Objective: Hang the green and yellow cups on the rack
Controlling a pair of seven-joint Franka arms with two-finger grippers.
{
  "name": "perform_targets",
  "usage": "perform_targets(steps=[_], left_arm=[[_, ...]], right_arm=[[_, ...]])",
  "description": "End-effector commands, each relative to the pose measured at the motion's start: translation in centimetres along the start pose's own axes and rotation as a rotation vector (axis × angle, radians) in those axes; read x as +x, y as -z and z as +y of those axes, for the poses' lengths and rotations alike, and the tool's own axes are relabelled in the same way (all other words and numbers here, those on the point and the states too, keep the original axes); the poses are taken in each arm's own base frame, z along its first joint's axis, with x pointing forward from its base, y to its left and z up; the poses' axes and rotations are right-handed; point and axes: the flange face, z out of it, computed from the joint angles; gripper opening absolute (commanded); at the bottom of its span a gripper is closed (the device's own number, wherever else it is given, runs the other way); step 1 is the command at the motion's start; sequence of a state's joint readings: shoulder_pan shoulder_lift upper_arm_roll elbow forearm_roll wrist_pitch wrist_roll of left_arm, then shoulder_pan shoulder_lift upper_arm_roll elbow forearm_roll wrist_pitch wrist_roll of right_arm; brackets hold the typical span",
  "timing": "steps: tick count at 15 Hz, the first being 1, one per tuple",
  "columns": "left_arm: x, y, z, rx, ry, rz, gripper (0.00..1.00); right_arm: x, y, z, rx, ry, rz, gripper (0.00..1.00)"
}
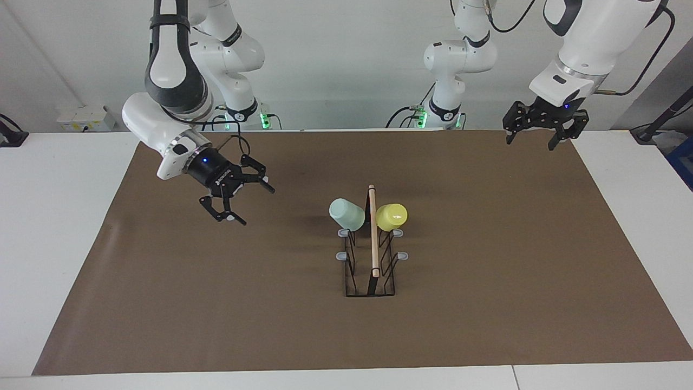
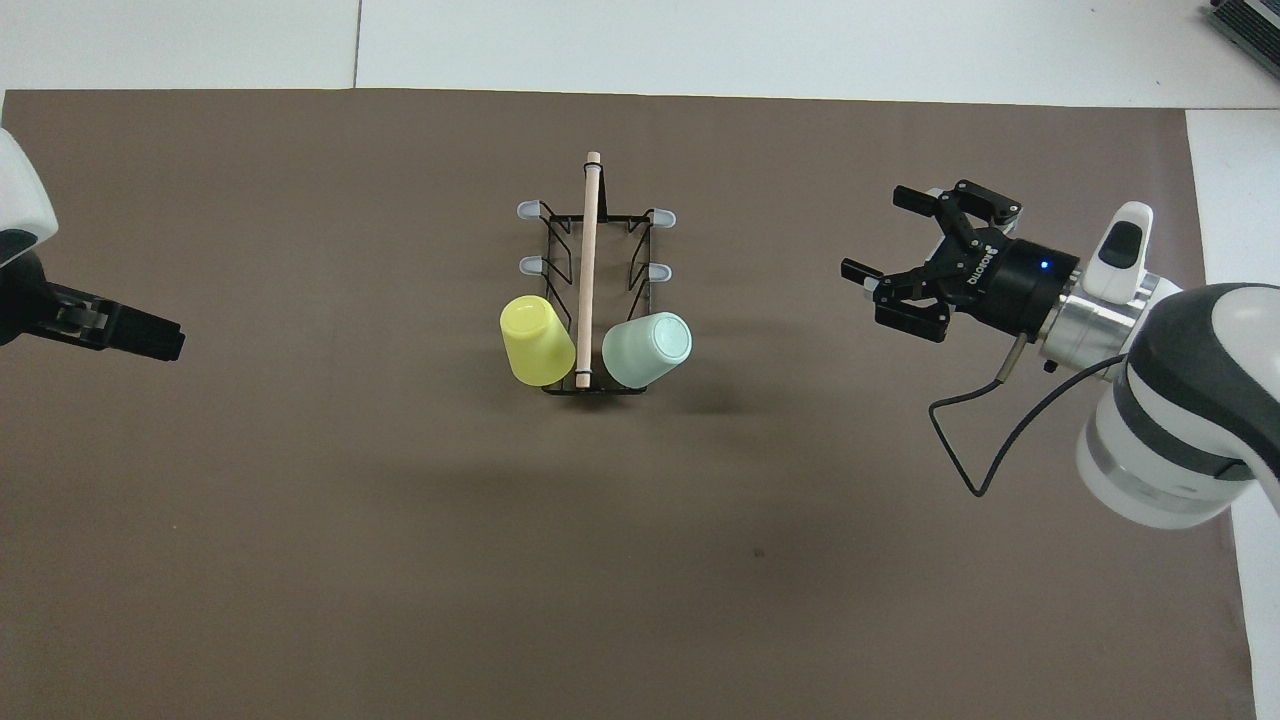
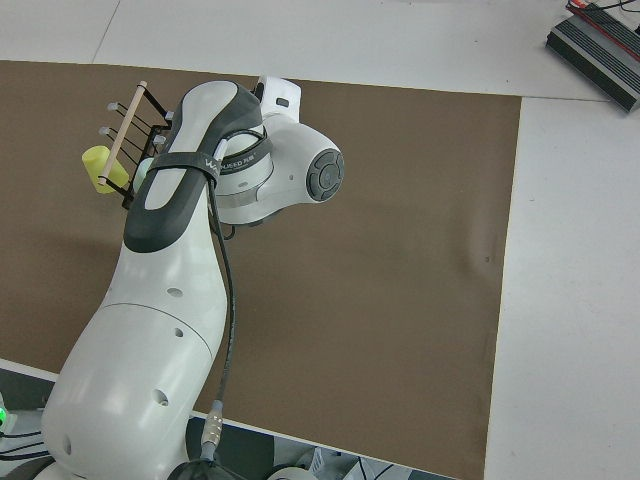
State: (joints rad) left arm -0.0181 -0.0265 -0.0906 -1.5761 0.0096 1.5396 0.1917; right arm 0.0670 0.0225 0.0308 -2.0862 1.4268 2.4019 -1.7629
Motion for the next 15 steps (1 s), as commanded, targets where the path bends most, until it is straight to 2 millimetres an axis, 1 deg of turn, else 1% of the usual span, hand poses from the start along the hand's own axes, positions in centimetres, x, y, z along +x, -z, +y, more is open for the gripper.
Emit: perform_targets(steps=[1,2,3,5,7,8,9,10,12,13,14,15], left_arm=[[-0.7,0.7,0.0,-0.004,0.012,-0.013,1.0],[-0.7,0.6,0.1,-0.004,0.009,-0.014,1.0],[-0.7,0.6,0.0,-0.006,0.009,-0.017,1.0],[-0.8,0.4,-0.1,-0.007,0.012,-0.023,1.0],[-0.8,0.2,-0.5,-0.009,0.019,-0.028,1.0],[-1.0,0.3,-0.6,-0.008,0.024,-0.031,1.0],[-1.1,0.1,-0.6,-0.01,0.027,-0.043,1.0],[-1.4,-0.1,-0.5,-0.011,0.033,-0.047,1.0],[-1.4,-0.4,-0.6,-0.008,0.033,-0.042,1.0],[-1.4,-0.3,-0.6,-0.008,0.033,-0.042,1.0],[-1.4,-0.3,-0.6,-0.008,0.032,-0.042,1.0],[-1.7,-0.4,-1.5,-0.009,0.044,-0.042,1.0]], right_arm=[[-1.2,1.9,2.1,-0.051,0.173,-0.198,1.0],[-1.2,3.2,3.3,-0.062,0.235,-0.277,1.0],[-1.1,4.0,3.9,-0.064,0.288,-0.348,1.0],[-0.1,5.2,4.8,-0.057,0.36,-0.511,1.0],[1.1,6.3,5.5,-0.071,0.349,-0.688,1.0],[1.4,6.5,5.5,-0.101,0.329,-0.776,1.0],[1.5,6.2,5.1,-0.144,0.307,-0.85,1.0],[1.9,6.2,4.7,-0.208,0.261,-0.907,1.0],[2.5,6.7,4.2,-0.339,0.109,-0.986,1.0],[3.2,6.8,3.9,-0.403,0.023,-1.011,1.0],[4.1,6.4,3.1,-0.451,-0.083,-1.028,1.0],[4.7,6.8,2.5,-0.493,-0.205,-1.046,1.0]])
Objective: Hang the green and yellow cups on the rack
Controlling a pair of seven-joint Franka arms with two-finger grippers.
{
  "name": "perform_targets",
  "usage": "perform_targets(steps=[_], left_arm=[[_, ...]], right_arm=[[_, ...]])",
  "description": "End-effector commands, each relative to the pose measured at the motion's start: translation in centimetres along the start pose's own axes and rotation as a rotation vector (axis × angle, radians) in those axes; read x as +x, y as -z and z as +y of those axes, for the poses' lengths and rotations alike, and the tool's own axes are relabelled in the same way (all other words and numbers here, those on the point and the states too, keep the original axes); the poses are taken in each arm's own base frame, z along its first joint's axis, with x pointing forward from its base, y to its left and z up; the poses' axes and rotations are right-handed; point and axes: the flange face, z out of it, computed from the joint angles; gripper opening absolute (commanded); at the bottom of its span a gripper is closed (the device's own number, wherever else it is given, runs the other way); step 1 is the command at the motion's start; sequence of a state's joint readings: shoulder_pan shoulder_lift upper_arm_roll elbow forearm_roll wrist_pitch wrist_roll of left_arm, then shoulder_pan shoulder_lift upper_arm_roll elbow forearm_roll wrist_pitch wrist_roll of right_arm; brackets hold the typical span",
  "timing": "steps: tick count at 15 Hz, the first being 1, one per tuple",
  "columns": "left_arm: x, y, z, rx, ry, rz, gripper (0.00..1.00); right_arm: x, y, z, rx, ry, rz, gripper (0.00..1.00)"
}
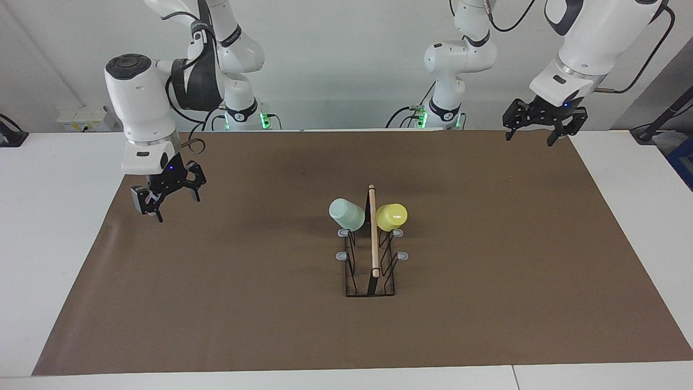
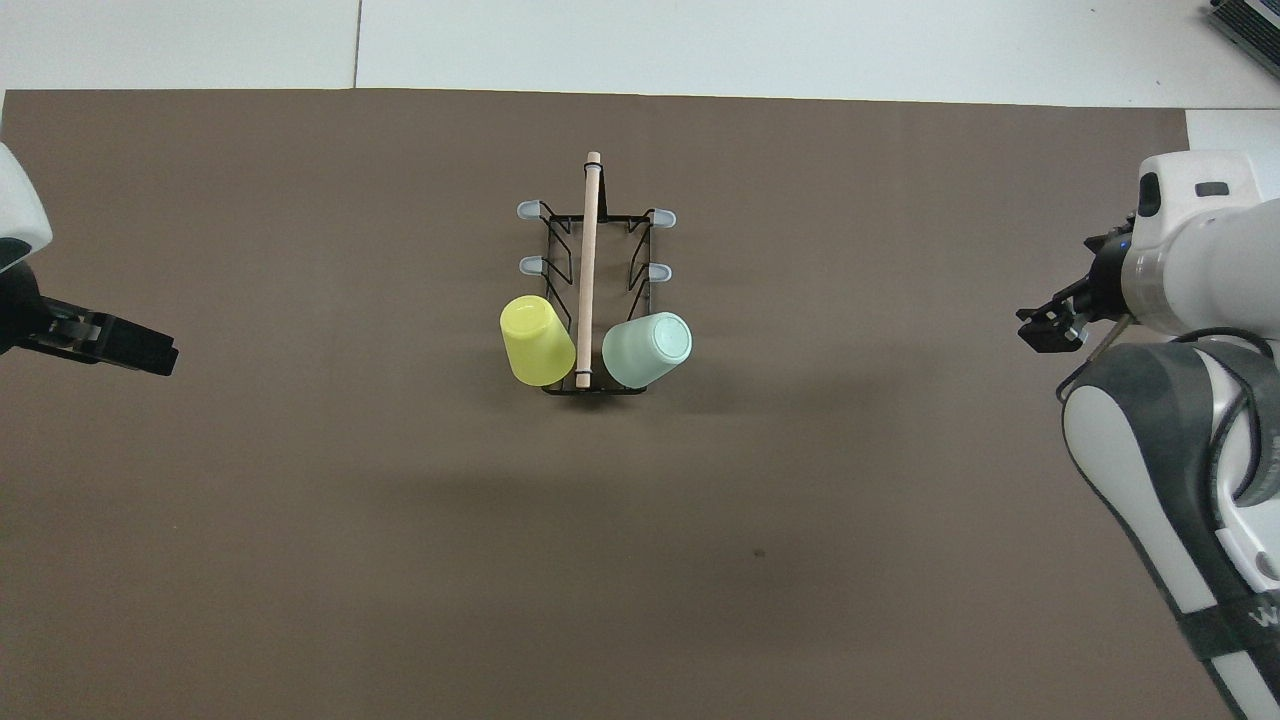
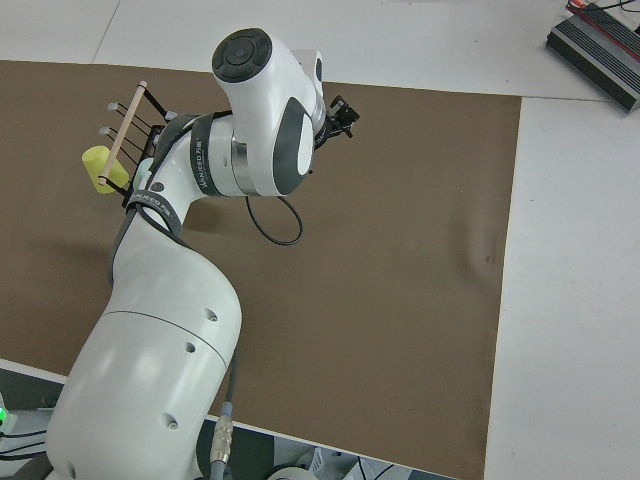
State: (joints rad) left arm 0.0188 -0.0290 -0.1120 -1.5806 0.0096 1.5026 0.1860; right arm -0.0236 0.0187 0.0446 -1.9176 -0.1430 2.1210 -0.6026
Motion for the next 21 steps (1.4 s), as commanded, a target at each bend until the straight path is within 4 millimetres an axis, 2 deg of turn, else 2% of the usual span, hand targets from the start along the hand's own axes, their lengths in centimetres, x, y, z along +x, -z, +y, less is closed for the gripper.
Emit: perform_targets(steps=[1,3,5,6,8,12,14,16,18,20,21], left_arm=[[-1.3,0.0,-1.5,-0.002,0.035,-0.002,1.0],[-1.2,0.0,-1.7,-0.001,0.038,0.006,1.0],[-1.1,-0.1,-1.4,-0.002,0.032,0.004,1.0],[-1.0,-0.1,-1.1,0.0,0.028,0.004,1.0],[-0.9,0.1,-0.1,0.0,0.011,0.008,1.0],[-1.2,0.2,-0.2,-0.007,0.009,0.011,1.0],[-1.1,0.2,-0.1,-0.007,0.007,0.009,1.0],[-1.1,0.1,-0.4,-0.007,0.012,0.009,1.0],[-1.1,0.1,-0.5,-0.008,0.013,0.011,1.0],[-0.9,-0.8,-0.4,-0.01,0.019,0.025,1.0],[-1.1,-0.8,-0.2,-0.018,0.019,0.031,1.0]], right_arm=[[0.1,3.8,-0.3,0.003,-0.309,-0.107,1.0],[-0.3,6.5,0.2,0.025,-0.508,-0.149,1.0],[-0.7,8.7,-0.6,0.076,-0.621,-0.173,1.0],[-2.2,9.2,0.5,0.112,-0.686,-0.198,1.0],[-4.2,10.6,1.2,0.172,-0.723,-0.232,1.0],[-6.4,11.1,1.5,0.193,-0.71,-0.254,1.0],[-8.1,10.8,3.2,0.198,-0.742,-0.254,1.0],[-8.0,10.9,2.9,0.204,-0.684,-0.251,1.0],[-6.4,12.0,2.1,0.202,-0.639,-0.25,1.0],[-4.6,12.2,0.8,0.181,-0.674,-0.247,1.0],[-4.6,12.2,0.6,0.183,-0.698,-0.25,1.0]])
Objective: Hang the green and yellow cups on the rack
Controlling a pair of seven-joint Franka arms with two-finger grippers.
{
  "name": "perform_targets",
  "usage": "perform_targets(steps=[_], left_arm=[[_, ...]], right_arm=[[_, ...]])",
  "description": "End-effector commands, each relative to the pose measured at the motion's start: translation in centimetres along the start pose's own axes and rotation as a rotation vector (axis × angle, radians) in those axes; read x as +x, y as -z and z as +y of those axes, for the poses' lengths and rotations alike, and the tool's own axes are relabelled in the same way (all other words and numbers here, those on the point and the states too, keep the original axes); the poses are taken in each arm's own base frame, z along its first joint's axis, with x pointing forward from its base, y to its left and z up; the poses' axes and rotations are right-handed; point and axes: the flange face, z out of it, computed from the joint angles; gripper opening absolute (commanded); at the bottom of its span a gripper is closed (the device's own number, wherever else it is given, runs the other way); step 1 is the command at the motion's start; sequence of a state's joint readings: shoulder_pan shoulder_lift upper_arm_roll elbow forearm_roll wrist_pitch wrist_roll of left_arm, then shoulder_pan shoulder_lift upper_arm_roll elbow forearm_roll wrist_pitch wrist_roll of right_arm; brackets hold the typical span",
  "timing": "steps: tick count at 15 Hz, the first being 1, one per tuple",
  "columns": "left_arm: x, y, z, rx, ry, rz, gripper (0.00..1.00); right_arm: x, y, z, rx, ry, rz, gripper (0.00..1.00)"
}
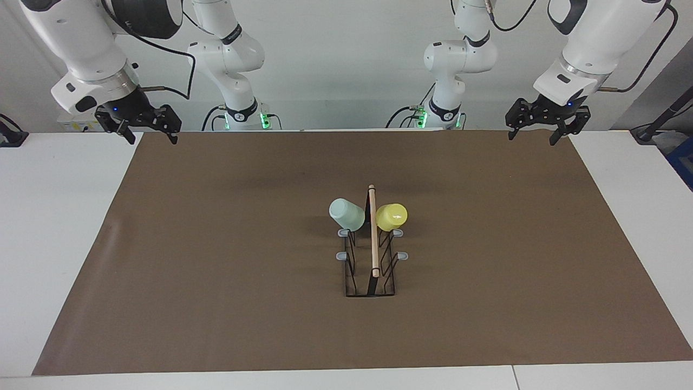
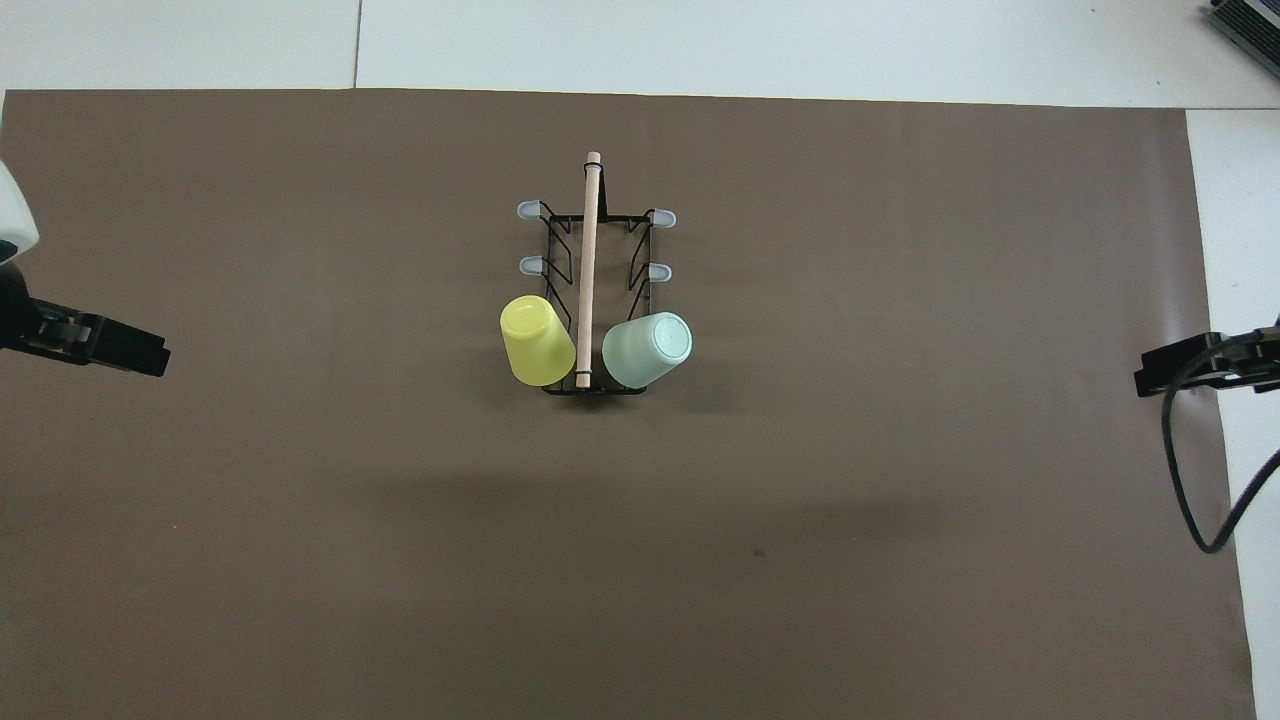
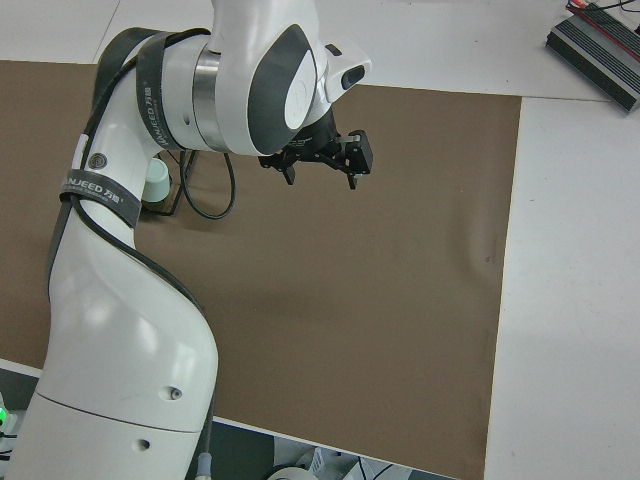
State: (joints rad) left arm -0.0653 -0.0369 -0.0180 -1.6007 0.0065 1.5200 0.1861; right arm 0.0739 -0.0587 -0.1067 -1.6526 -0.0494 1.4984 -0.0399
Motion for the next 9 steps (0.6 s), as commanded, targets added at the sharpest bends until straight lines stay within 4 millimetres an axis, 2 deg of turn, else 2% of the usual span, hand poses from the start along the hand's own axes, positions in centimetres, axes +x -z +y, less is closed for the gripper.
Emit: perform_targets(steps=[1,4,9], left_arm=[[-0.9,-0.5,0.4,-0.021,0.009,0.023,1.0],[-1.0,-0.3,0.6,-0.041,0.015,0.021,1.0],[-1.0,0.0,0.6,-0.035,0.068,0.003,1.0]], right_arm=[[-0.3,0.5,-1.2,0.013,-0.036,-0.011,1.0],[-1.4,0.1,-1.7,0.016,-0.039,-0.023,1.0],[-1.0,0.5,1.0,0.022,-0.075,-0.001,1.0]])
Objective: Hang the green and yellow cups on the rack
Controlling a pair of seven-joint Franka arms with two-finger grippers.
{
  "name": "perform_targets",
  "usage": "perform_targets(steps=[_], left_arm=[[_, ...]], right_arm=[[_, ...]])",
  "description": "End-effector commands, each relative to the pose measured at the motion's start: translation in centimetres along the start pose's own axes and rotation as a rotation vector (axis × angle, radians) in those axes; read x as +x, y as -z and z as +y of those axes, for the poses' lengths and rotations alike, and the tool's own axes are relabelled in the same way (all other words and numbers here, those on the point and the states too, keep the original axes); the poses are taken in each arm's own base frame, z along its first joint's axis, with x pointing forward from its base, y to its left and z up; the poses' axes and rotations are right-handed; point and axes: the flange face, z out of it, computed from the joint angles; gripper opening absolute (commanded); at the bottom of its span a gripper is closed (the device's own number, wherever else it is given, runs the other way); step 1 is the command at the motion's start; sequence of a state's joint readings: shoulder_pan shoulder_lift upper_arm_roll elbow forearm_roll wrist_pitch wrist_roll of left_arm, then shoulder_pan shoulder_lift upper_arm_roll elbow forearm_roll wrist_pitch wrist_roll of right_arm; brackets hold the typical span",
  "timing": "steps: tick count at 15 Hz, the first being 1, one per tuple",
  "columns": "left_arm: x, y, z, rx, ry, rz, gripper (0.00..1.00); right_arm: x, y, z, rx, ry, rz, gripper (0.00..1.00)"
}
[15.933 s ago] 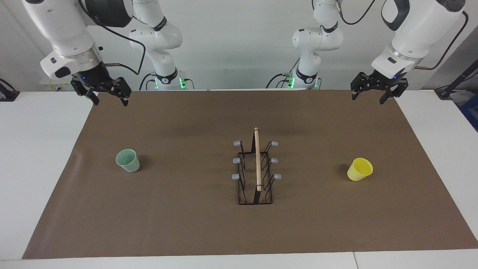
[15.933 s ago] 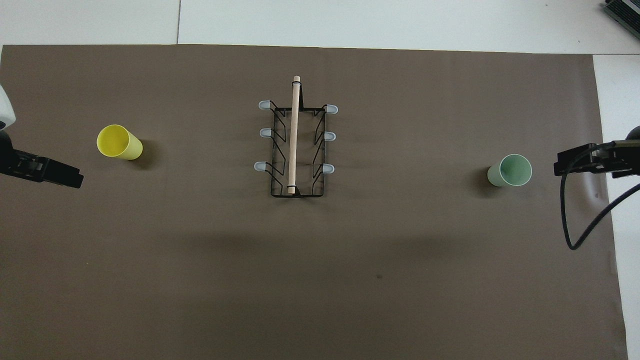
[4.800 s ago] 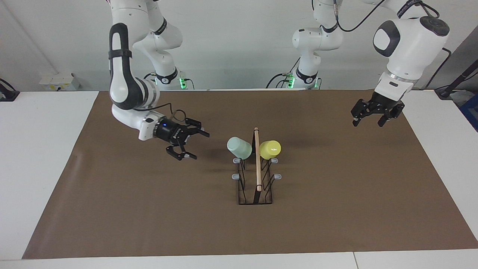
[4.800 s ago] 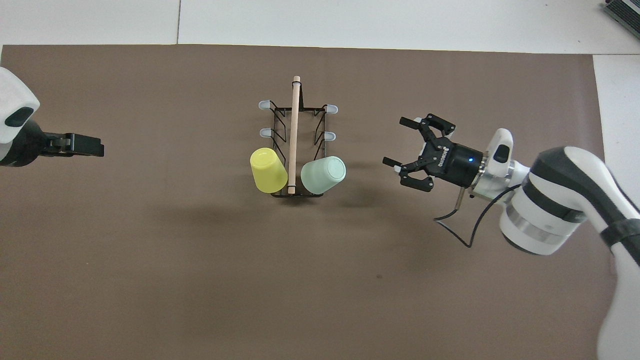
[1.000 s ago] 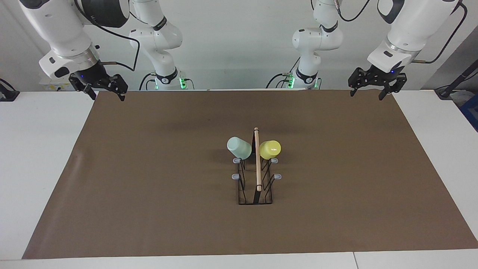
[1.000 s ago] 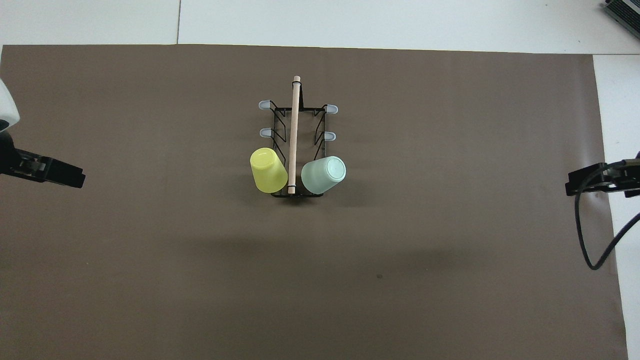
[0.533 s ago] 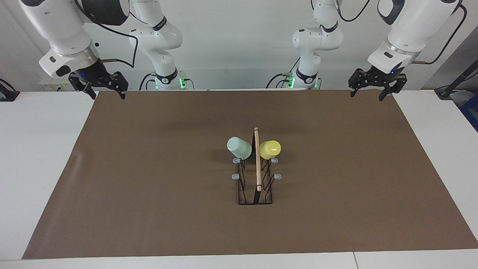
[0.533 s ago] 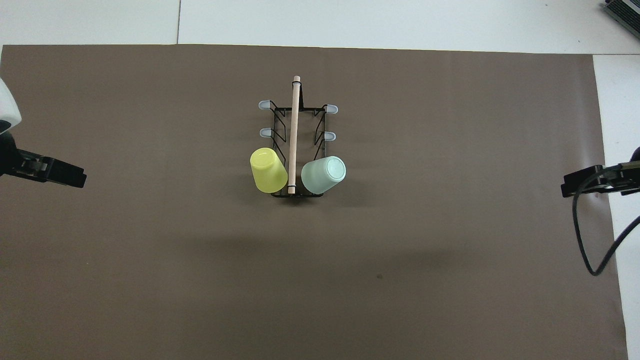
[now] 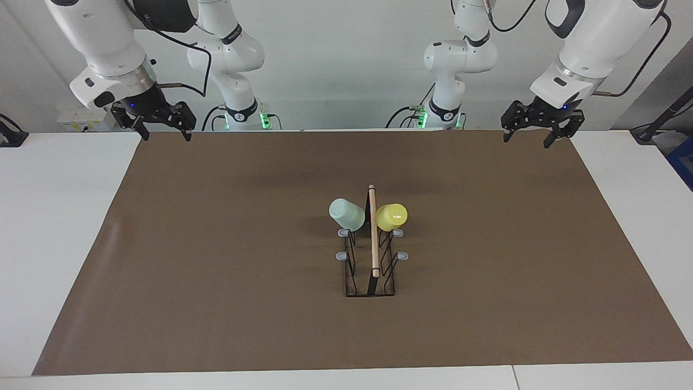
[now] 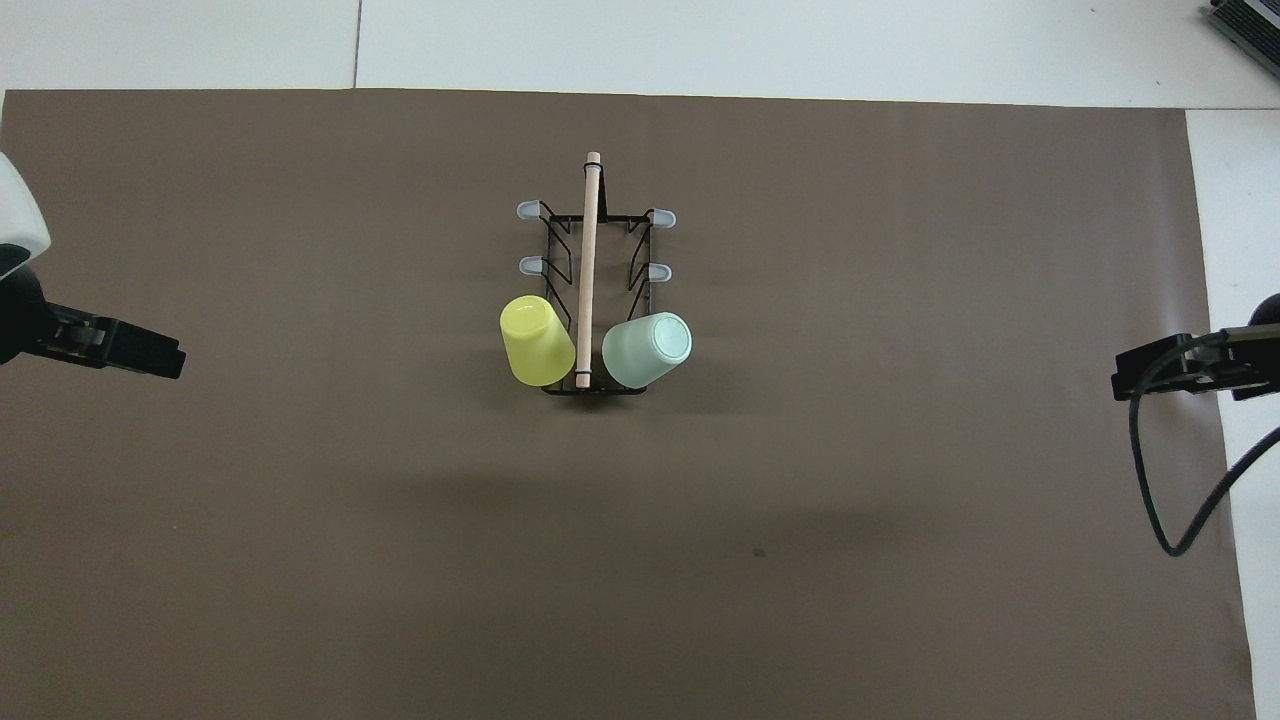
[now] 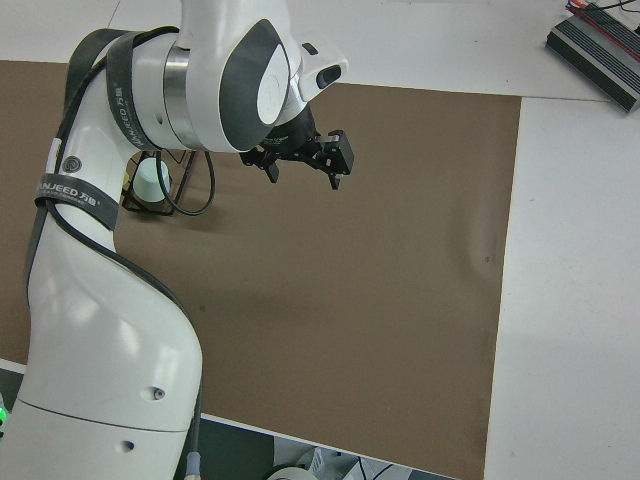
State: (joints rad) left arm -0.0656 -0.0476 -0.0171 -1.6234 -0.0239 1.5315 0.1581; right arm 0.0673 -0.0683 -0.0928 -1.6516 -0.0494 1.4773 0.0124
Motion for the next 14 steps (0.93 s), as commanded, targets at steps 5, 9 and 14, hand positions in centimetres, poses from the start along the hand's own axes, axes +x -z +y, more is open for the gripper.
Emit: perform_targets(steps=[5,9,14], left_arm=[[-1.3,0.1,0.5,-0.004,0.035,-0.026,1.0],[-1.2,0.1,0.5,-0.003,0.037,-0.02,1.0],[-1.2,0.1,0.5,-0.003,0.038,-0.019,1.0]], right_arm=[[-0.6,0.1,0.6,0.02,-0.025,0.006,1.0],[-0.5,0.1,0.6,0.003,-0.017,0.017,1.0],[-0.5,0.1,0.4,0.0,-0.019,0.021,1.0]])
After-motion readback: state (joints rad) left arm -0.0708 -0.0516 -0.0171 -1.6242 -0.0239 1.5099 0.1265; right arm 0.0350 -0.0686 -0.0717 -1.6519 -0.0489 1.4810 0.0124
